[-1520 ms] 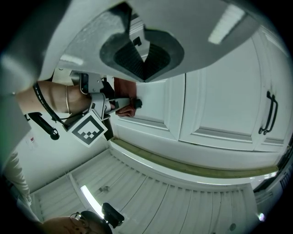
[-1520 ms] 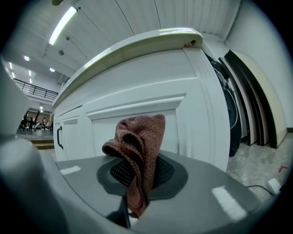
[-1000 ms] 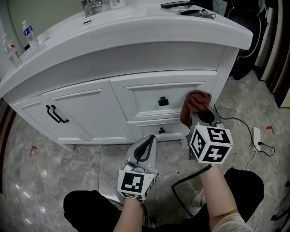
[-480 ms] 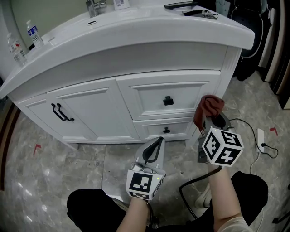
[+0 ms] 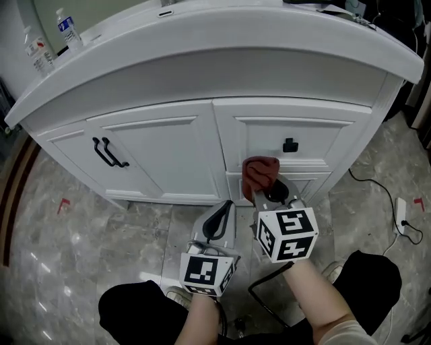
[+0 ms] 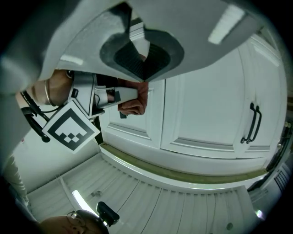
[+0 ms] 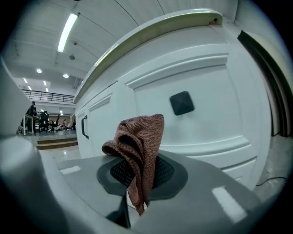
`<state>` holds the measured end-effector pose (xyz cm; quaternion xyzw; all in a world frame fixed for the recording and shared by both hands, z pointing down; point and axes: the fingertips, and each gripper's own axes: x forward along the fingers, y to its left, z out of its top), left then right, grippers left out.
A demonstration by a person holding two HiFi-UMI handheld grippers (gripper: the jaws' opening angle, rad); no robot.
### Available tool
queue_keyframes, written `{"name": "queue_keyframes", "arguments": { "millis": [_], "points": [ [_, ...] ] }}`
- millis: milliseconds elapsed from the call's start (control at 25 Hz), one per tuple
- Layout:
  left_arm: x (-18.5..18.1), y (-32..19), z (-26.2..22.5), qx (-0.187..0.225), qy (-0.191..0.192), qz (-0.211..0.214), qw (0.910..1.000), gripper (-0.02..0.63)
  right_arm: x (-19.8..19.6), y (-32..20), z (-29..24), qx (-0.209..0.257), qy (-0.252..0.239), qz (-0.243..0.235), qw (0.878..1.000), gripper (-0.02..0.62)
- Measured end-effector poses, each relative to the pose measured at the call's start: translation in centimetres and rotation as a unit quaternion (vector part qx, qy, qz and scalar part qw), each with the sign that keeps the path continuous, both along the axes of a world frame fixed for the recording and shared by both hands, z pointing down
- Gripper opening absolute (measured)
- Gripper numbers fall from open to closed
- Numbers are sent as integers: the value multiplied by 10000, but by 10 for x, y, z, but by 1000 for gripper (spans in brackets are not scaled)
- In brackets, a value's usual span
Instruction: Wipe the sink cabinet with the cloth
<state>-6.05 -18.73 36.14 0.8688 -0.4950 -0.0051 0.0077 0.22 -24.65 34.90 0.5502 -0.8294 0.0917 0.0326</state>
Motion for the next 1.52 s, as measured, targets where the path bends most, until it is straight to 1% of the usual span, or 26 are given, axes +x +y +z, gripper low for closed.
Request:
{"name": "queue_keyframes", "arguments": {
  "millis": [120,200,360,520,880,1080,1520],
  "points": [
    [-18,-4,1,-12,-3,-137,9999,1,-33,-6,-5,103,-7,-353,9993,81],
    [-26,-6,0,3,17,-200,9998,1,-44,-12,-3,33,-128,-463,9988,81],
    [-31,-11,-4,53,67,-252,9996,1,-44,-20,-1,-175,-382,-525,9977,81],
    [-25,-15,-4,45,79,-163,9998,1,-39,-20,0,-372,-551,-560,9962,84],
    [4,-13,-7,79,86,96,9999,1,0,-21,-2,-403,-496,-204,9977,83],
    [13,-13,-10,97,107,149,9998,0,23,-19,-3,-393,-450,-52,9982,84],
    [62,-3,-5,51,28,559,9984,1,101,-11,-3,-379,-473,593,9964,87]
  ]
}}
